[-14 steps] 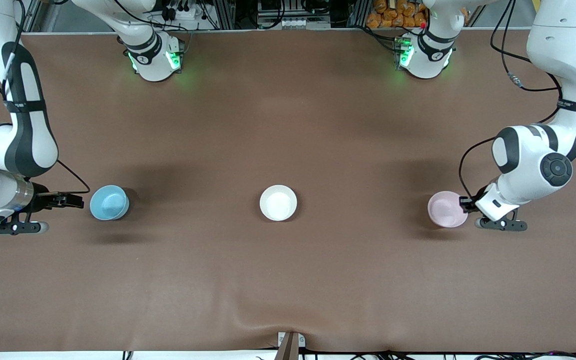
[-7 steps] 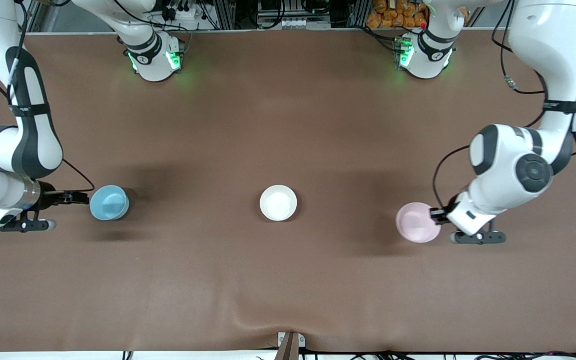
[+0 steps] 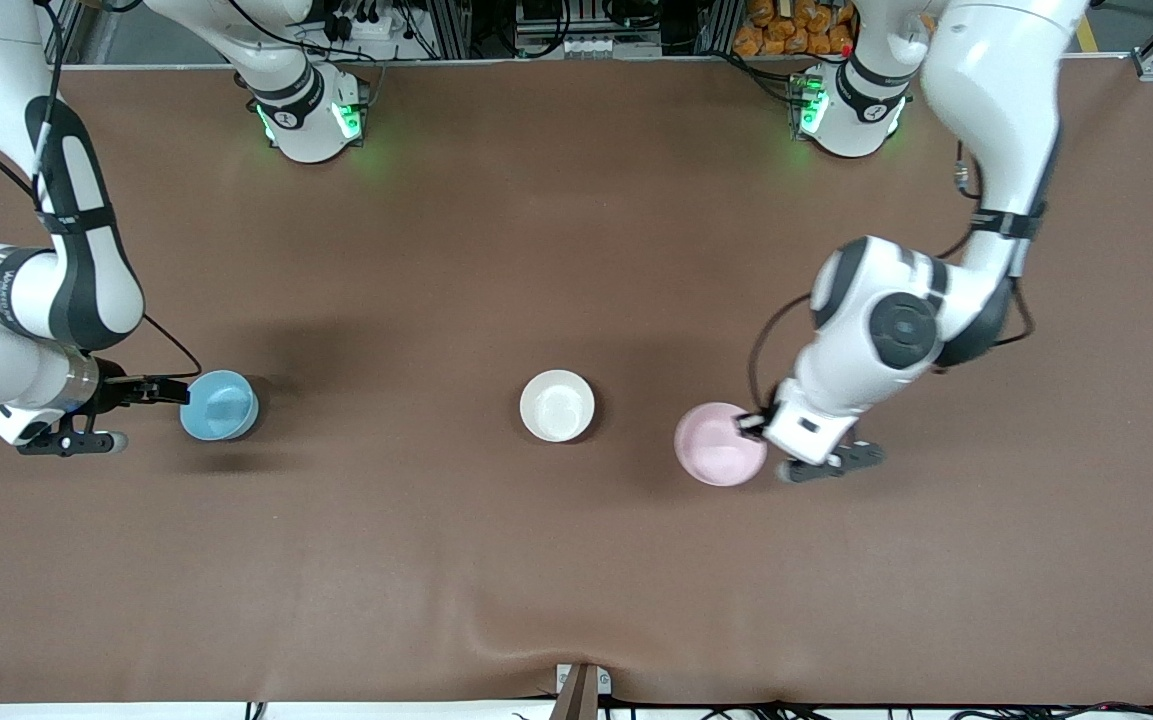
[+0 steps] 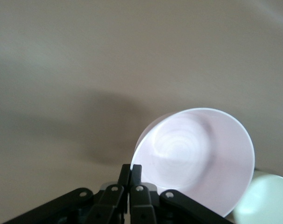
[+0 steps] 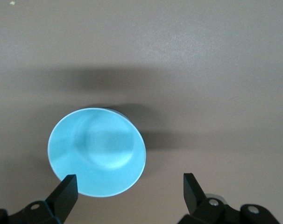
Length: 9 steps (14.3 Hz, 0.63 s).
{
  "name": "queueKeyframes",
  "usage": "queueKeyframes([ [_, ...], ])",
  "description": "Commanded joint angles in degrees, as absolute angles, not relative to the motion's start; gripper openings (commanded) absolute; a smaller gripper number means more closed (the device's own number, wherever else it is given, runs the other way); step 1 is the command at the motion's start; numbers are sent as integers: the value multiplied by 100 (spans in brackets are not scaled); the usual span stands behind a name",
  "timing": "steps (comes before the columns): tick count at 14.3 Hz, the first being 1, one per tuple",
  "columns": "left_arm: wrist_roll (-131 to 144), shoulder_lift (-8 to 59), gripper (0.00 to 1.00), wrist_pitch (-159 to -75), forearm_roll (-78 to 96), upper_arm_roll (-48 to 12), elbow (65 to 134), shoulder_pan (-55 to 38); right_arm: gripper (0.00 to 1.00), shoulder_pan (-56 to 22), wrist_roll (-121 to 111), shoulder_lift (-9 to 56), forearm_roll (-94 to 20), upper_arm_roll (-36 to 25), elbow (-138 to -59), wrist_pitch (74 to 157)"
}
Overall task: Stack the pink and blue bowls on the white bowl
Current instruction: 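Slide the pink bowl with the left gripper onto the white bowl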
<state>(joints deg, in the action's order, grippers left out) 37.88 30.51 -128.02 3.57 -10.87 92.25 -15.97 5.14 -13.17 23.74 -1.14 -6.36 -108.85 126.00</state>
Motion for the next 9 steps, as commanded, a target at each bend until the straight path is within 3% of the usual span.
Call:
queueKeyframes([
  [1,4532,3365,0,-12639,545,-1028,8738,-2099,100,589,-1450,2197,-211,-598,-11372,13200],
  [4,5106,3752,0,-12647,519,-976,8369,-2609,100,615,-1433,2337,-298,-598,-11373,13271],
  [9,5150,3902,0,-12841,501,-967,8323,-2936,100,703,-1433,2706,-755,-598,-11347,13280],
])
